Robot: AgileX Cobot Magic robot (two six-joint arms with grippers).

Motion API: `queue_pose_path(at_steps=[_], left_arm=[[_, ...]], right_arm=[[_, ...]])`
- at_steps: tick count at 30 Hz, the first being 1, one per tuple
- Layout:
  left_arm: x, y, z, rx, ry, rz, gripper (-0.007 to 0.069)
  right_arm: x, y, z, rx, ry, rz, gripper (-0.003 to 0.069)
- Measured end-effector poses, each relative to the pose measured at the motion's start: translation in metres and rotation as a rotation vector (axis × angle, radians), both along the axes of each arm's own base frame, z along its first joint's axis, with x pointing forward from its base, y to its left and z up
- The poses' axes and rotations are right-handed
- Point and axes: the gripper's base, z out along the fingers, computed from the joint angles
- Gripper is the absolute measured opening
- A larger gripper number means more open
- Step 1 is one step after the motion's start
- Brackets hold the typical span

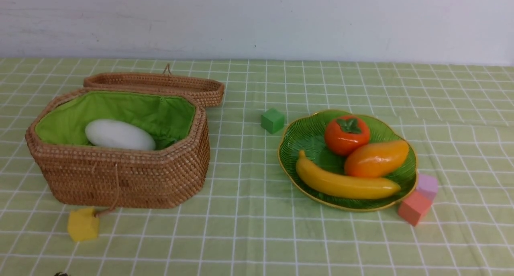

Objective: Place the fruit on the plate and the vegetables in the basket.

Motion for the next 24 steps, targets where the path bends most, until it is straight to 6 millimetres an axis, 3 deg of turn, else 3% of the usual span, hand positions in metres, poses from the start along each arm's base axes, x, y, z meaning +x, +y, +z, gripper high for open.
queue_pose_path(at_steps=[20, 24], left_arm=[[0.0004, 0.0000, -0.0008, 0.015, -0.016, 0.003, 0.0029], [0.0054, 0.0030, -0.0091, 0.020, -0.014, 0.125, -0.0013]], right_arm=[[0.0000, 0.0000, 0.0000, -0.001, 0.000, 0.000, -0.0003], [0.0000, 0.0000, 0.0000, -0.001, 0.000, 0.000, 0.0001]])
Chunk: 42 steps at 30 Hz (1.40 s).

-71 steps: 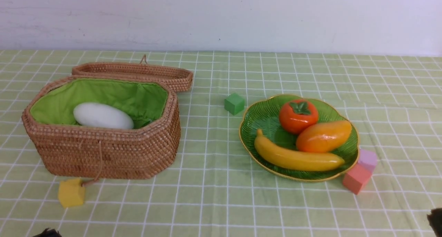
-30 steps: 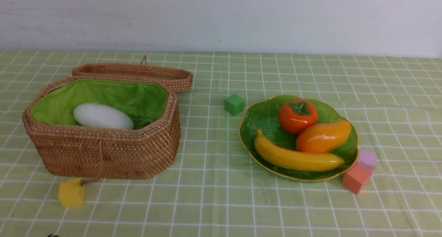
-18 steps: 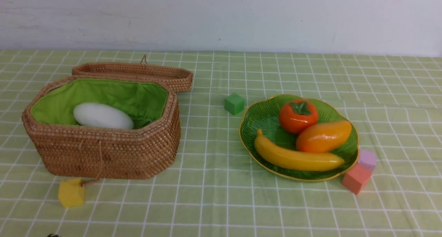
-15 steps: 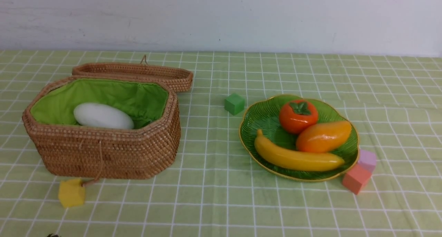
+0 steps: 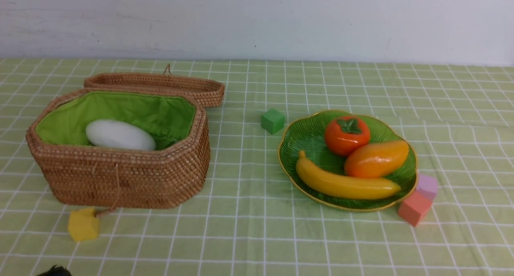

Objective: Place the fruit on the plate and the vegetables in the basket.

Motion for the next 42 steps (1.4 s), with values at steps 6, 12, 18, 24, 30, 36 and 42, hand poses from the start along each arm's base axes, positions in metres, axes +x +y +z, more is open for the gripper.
queue_pose_path(at_steps=[6, 12, 18, 24, 30, 36, 42], left_arm=[[0.007, 0.013, -0.031, 0.003, -0.037, 0.308, -0.0013], [0.010, 0.021, -0.069, 0.093, 0.149, 0.476, -0.0013], [0.008, 0.021, -0.079, 0.044, 0.280, 0.501, -0.0013], [0.008, 0.021, -0.079, 0.008, 0.296, 0.507, -0.0013], [0.008, 0.021, -0.079, 0.007, 0.296, 0.508, -0.0013], [0.008, 0.021, -0.079, 0.007, 0.296, 0.508, -0.0013], [0.008, 0.021, -0.079, 0.007, 0.296, 0.508, -0.0013]], right_arm=[[0.000, 0.000, 0.000, 0.000, 0.000, 0.000, 0.0005], [0.000, 0.000, 0.000, -0.001, 0.001, 0.000, 0.0015], [0.000, 0.000, 0.000, -0.001, 0.001, 0.000, 0.0022], [0.000, 0.000, 0.000, -0.001, 0.001, 0.000, 0.0031], [0.000, 0.000, 0.000, -0.001, 0.001, 0.000, 0.0039], [0.000, 0.000, 0.000, -0.001, 0.001, 0.000, 0.0048], [0.000, 0.000, 0.000, -0.002, 0.001, 0.000, 0.0055]])
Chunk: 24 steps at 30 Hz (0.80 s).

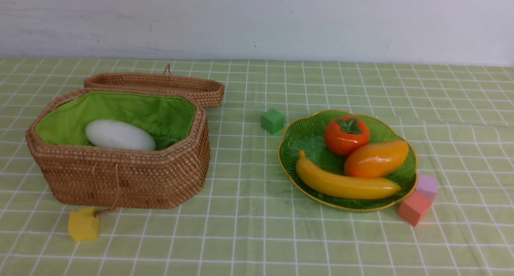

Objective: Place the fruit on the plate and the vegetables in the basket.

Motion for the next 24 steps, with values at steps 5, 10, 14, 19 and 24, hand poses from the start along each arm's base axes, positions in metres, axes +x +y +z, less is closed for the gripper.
queue_pose_path(at_steps=[5, 10, 14, 19, 24], left_arm=[[0.0000, 0.0000, 0.0000, 0.000, 0.000, 0.000, -0.0013], [0.0000, 0.0000, 0.0000, 0.000, 0.000, 0.000, -0.0013], [0.0000, 0.0000, 0.0000, 0.000, 0.000, 0.000, -0.0012], [0.0000, 0.0000, 0.0000, 0.000, 0.000, 0.000, -0.0011], [0.0000, 0.0000, 0.0000, 0.000, 0.000, 0.000, -0.0009]], right_arm=[[0.0000, 0.0000, 0.0000, 0.000, 0.000, 0.000, 0.0063], [0.0000, 0.0000, 0.0000, 0.000, 0.000, 0.000, 0.0069], [0.0000, 0.0000, 0.0000, 0.000, 0.000, 0.000, 0.0074], [0.0000, 0.0000, 0.0000, 0.000, 0.000, 0.000, 0.0082], [0.0000, 0.0000, 0.0000, 0.000, 0.000, 0.000, 0.0088]])
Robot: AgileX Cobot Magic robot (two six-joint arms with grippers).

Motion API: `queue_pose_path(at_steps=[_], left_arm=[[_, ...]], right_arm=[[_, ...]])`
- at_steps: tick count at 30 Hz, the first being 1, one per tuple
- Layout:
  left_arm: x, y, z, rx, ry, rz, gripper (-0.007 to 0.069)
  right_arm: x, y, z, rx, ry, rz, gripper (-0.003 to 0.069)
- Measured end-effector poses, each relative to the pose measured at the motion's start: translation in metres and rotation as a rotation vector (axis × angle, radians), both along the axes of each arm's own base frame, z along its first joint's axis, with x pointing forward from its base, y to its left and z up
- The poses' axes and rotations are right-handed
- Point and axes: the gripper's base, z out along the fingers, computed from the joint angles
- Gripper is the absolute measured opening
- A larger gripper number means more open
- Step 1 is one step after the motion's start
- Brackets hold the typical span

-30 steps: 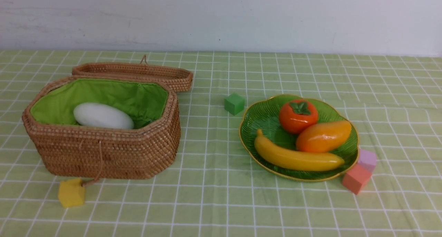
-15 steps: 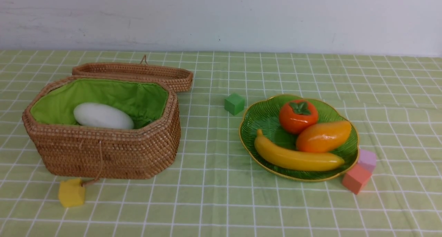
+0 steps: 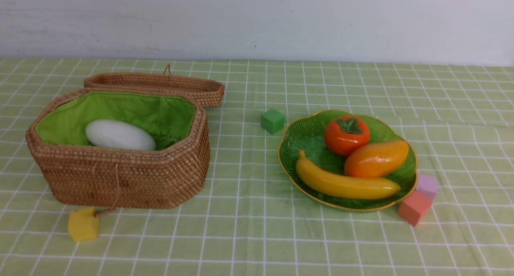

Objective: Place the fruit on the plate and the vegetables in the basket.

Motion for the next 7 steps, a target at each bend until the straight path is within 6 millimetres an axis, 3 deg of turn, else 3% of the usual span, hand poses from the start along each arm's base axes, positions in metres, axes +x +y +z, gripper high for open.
queue_pose_path(at_steps=[7], left_arm=[[0.0000, 0.0000, 0.0000, 0.000, 0.000, 0.000, -0.0009]], right_arm=[[0.0000, 0.0000, 0.0000, 0.000, 0.000, 0.000, 0.0097]])
